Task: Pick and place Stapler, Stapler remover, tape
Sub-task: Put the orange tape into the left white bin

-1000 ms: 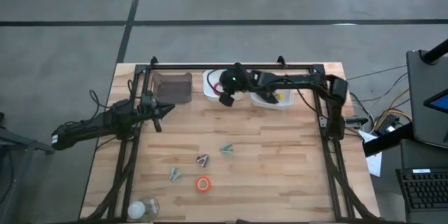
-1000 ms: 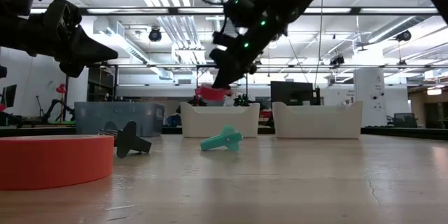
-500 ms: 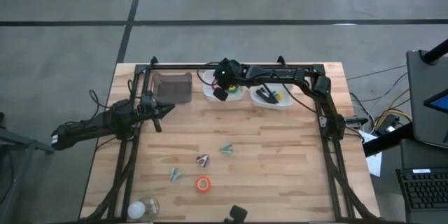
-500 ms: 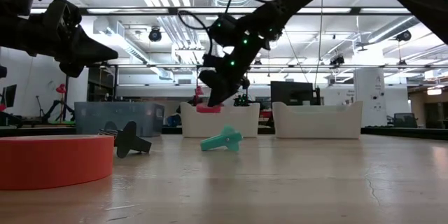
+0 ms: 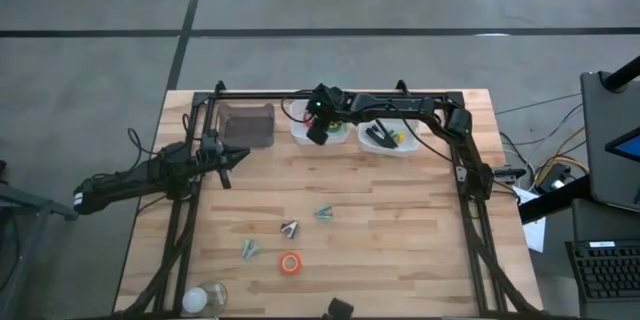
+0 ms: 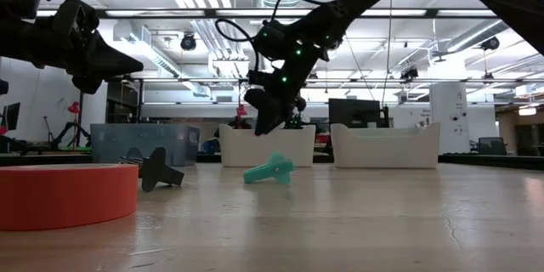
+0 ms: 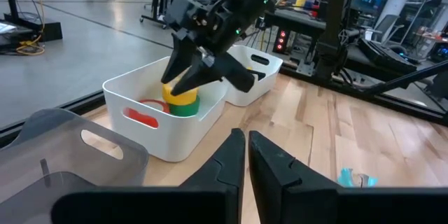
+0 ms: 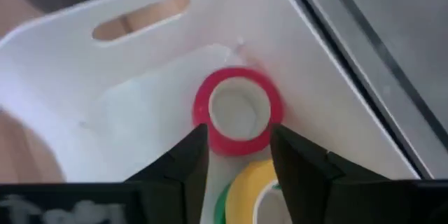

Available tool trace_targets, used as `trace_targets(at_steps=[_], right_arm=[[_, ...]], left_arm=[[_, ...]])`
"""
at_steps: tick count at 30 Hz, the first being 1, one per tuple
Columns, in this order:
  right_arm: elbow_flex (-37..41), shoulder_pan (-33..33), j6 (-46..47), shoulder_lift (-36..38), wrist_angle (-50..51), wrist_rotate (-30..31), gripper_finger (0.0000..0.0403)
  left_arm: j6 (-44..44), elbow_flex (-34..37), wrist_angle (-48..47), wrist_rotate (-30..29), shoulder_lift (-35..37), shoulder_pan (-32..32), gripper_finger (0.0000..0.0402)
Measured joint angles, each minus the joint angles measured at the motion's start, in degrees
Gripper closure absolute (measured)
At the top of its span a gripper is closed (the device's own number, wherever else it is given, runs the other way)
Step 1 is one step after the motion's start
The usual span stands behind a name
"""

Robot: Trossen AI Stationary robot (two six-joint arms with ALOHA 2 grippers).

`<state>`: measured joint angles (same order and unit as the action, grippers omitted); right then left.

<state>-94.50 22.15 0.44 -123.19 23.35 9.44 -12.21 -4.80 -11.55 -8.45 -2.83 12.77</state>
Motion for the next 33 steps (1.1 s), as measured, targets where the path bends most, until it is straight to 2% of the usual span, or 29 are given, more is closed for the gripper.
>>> trace_targets(at_steps=[7, 18, 27, 33], right_arm=[[0.1, -5.6, -2.4, 2.9, 1.4, -6.9, 0.0216], [0.2, -20.9, -8.3, 3.2, 0.8, -7.4, 0.0208], [0.3, -34.4, -13.1, 1.7, -8.4, -7.3, 0.0209], [0.4, -39.5, -13.2, -0.6, -10.0, -8.3, 0.0209]], left_arm=[[0.0, 0.0, 0.0, 0.0, 0.0, 0.0, 0.0377], [0.0, 0.0, 0.0, 0.0, 0.0, 0.0, 0.0378], [0.0, 0.0, 0.0, 0.0, 0.0, 0.0, 0.0376], [0.0, 0.0, 0.0, 0.0, 0.0, 0.0, 0.0378]])
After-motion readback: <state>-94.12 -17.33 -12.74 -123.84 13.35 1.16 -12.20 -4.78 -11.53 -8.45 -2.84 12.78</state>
